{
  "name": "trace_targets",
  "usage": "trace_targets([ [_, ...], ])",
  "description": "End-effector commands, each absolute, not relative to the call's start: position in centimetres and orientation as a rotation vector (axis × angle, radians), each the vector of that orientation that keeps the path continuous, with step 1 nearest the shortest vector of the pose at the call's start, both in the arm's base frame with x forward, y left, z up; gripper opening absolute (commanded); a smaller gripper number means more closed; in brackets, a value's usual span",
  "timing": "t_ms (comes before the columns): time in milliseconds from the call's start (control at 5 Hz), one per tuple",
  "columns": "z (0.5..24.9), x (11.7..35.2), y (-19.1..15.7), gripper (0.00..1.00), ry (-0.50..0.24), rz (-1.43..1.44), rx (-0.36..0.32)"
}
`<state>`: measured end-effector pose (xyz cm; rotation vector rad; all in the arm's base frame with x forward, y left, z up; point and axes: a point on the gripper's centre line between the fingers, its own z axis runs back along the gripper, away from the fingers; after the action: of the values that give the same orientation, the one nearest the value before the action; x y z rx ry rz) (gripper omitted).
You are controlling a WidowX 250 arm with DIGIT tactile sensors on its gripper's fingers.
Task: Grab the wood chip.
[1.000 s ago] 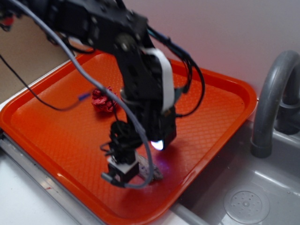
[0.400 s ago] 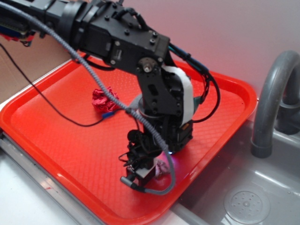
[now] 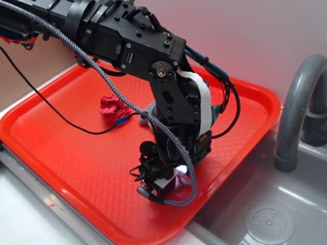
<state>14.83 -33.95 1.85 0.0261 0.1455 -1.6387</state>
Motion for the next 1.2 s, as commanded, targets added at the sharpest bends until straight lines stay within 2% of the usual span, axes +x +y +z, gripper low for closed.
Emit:
trace_targets([
  [0,5.9,14.7,-30.5,0.0,0.106,-1.417,-0.041],
  [200,10.6,17.9,-27.8,0.0,0.051,-1.169,-0.16],
  [400,15.5,18.4,-24.4,0.0,0.009,-0.922,-0.168],
  [600,19.1,17.5,-21.1,0.0,-0.019,-0.673,-0.152],
  [800,22.3,16.5,-17.4,0.0,-0.07,-0.425,-0.169],
  [1000,24.3,15.3,-16.0,0.0,-0.062,-0.177,-0.093],
])
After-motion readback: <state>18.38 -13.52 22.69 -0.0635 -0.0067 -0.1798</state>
